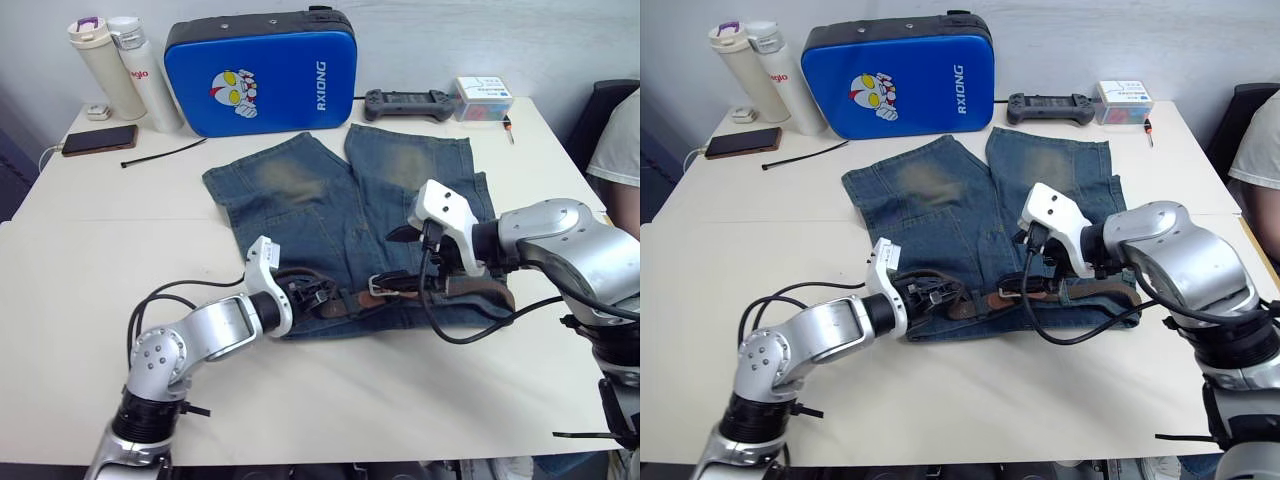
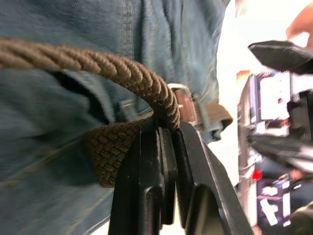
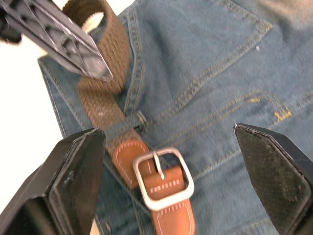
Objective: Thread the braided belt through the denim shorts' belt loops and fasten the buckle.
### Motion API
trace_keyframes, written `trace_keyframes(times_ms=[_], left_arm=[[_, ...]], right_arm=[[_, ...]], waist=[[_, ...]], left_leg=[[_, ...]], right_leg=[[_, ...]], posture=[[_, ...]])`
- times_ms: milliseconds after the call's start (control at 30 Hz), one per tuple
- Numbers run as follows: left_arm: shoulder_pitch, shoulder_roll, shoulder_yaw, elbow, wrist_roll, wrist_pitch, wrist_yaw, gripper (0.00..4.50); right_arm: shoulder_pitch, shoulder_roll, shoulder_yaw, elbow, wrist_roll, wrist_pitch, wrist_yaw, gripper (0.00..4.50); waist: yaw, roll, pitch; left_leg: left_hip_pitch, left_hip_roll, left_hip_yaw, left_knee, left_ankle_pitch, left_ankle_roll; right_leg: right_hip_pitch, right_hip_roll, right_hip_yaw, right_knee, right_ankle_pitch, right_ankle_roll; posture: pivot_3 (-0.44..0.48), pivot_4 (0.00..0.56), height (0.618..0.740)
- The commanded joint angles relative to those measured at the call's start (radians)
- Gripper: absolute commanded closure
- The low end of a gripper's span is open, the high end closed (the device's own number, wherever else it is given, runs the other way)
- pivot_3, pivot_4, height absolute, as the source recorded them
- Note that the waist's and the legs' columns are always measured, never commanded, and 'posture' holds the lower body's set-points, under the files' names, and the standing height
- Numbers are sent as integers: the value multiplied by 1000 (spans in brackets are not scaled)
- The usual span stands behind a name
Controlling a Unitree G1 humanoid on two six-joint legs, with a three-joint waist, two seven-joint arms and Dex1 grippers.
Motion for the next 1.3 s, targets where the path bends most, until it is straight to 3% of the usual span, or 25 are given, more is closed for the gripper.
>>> trace_keyframes(times_ms=[33,167,233,333,433,533,667,700,767,833,867,1033,1167,1300], left_arm=[[-9,81,43,-28,-13,65,-105,2652],[6,264,57,-45,-13,154,-227,993],[19,408,65,-60,-13,220,-314,123],[16,620,71,-79,-13,327,-449,56],[-15,715,60,-93,16,368,-546,56],[-61,737,42,-131,64,391,-652,56],[-145,669,-2,-184,241,385,-776,56],[-154,642,-9,-178,275,370,-791,460],[-175,601,-35,-179,366,362,-821,795],[-198,569,-76,-187,484,365,-857,1847],[-209,558,-97,-190,543,365,-878,2085],[-232,527,-181,-188,760,352,-997,4254],[-237,513,-281,-170,964,325,-1102,4414],[-248,463,-358,-113,1125,297,-1172,4414]], right_arm=[[3,-23,-43,-34,15,-13,16,0],[10,-40,-42,-29,11,-32,37,0],[10,-54,-34,-25,8,-45,59,0],[8,-70,-26,-16,8,-65,92,0],[9,-76,-25,-10,8,-76,111,0],[14,-78,-33,-13,9,-75,118,0],[30,-89,-54,-33,19,-61,113,0],[35,-91,-61,-40,22,-54,108,0],[42,-93,-72,-51,29,-41,98,0],[45,-95,-82,-62,36,-24,86,0],[46,-95,-86,-68,39,-14,79,0],[63,-112,-122,-114,70,45,52,0],[107,-137,-129,-159,58,30,32,0],[230,-201,-17,-220,-136,-275,50,0]], waist=[[0,0,0],[-1,0,0],[-2,0,0],[-6,1,1],[-6,1,1],[-2,1,1],[-1,1,1],[-1,1,1],[-1,1,1],[-3,1,1],[-4,1,1],[-3,1,1],[-1,1,1],[3,1,1]], left_leg=[[0,0,0,0,0,0],[0,0,0,-1,0,0],[0,0,0,-1,0,0],[1,0,0,-3,0,0],[1,0,0,-4,0,0],[1,0,0,-4,0,0],[1,0,0,-4,0,0],[1,0,0,-4,0,0],[1,0,0,-5,0,0],[0,0,0,-4,0,0],[0,0,0,-4,0,0],[0,0,0,-5,0,0],[0,0,0,-5,0,0],[0,0,0,-4,0,0]], right_leg=[[0,0,0,0,0,0],[0,0,0,0,0,0],[0,0,0,-1,0,0],[-1,0,0,-1,-1,-2],[-1,-1,0,-1,-1,-2],[0,-1,0,-2,-1,-2],[0,-1,0,-3,-1,-2],[0,-1,0,-3,-1,-2],[-1,-1,0,-2,-1,-2],[-1,-1,0,-2,-1,-2],[-1,-1,0,-2,-1,-2],[-1,-1,0,-2,-1,-2],[-1,-1,0,-2,-1,-2],[-1,-1,0,-2,-1,-2]], posture=[[0,150,740],[0,150,740],[0,150,740],[0,150,740],[0,150,740],[0,150,740],[0,150,740],[0,150,740],[0,150,740],[0,150,740],[0,150,740],[0,150,740],[0,150,740],[0,150,740]])
